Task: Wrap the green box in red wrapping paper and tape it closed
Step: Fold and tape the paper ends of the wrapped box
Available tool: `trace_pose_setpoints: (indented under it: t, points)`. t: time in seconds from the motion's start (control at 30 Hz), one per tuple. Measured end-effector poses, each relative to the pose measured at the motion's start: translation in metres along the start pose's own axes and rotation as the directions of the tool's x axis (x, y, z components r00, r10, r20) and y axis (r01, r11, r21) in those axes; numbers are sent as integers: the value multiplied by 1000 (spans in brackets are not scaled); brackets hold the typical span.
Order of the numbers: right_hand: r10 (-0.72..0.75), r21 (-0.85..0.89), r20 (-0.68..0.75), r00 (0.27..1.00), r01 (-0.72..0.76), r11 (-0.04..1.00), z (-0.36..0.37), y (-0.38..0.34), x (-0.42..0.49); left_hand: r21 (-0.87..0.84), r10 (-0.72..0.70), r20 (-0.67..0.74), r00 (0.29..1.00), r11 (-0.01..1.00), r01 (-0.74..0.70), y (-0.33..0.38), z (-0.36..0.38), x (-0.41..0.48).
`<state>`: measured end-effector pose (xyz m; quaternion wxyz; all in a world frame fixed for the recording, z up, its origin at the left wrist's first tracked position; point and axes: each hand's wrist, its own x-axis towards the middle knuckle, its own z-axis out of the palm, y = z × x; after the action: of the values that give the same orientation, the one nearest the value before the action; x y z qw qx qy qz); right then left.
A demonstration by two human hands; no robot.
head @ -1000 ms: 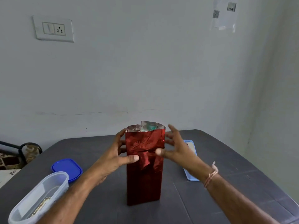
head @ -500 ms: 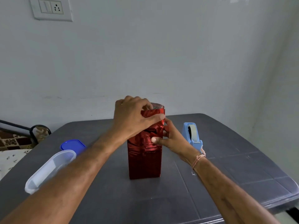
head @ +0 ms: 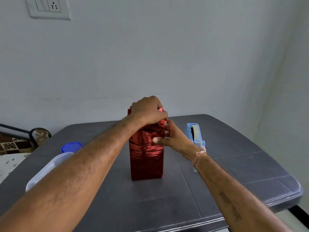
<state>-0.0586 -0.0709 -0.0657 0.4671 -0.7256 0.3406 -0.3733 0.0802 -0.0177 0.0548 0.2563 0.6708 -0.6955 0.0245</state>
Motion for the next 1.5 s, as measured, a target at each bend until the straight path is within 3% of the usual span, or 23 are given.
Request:
trace_pose_setpoints:
  t: [0.3, 0.43, 0.53, 0.63, 0.77, 0.87, 0.97, 1.07, 1.17, 1.5]
  points:
    - [4, -31, -4, 1000, -4, 1000, 0, 0, -2, -190, 110, -22, 994, 975, -112, -17, -1, -2]
    - [3, -39, -11, 1000, -3, 999, -1, 1, -3, -393, 133, -174, 976, 899, -192, -20, -9, -6]
    - [3, -51, -12, 1000, -4, 999, 0, 0, -5, -337, 139, -299, 944, 910, -241, -30, -11, -5]
    - [4, -45, -14, 1000, -4, 999, 1, -2, -5, -344, 58, -322, 945, 923, -174, -48, -8, -14]
    - [-5, -14, -28, 1000, 5, 1000, 2, -3, -8, -628, -132, -179, 975, 778, -9, -75, 16, -47]
    - [-55, -39, -58, 997, 53, 998, 8, -6, -12, -730, -142, -28, 990, 679, 77, -95, 39, -68]
    - [-108, -56, -90, 990, 103, 993, 11, -6, -17, -713, -51, -57, 997, 701, -5, -97, 51, -79]
    - [-164, -31, -128, 978, 161, 986, 13, -6, -24, -685, -45, -149, 988, 725, -70, -95, 60, -84]
    - [-209, -57, -152, 966, 203, 978, 16, -9, -29, -658, -23, -150, 988, 748, -83, -93, 63, -84]
    - [-342, -400, -79, 936, 284, 871, 16, -23, -34, -389, 93, -158, 983, 909, -148, -106, 54, -79]
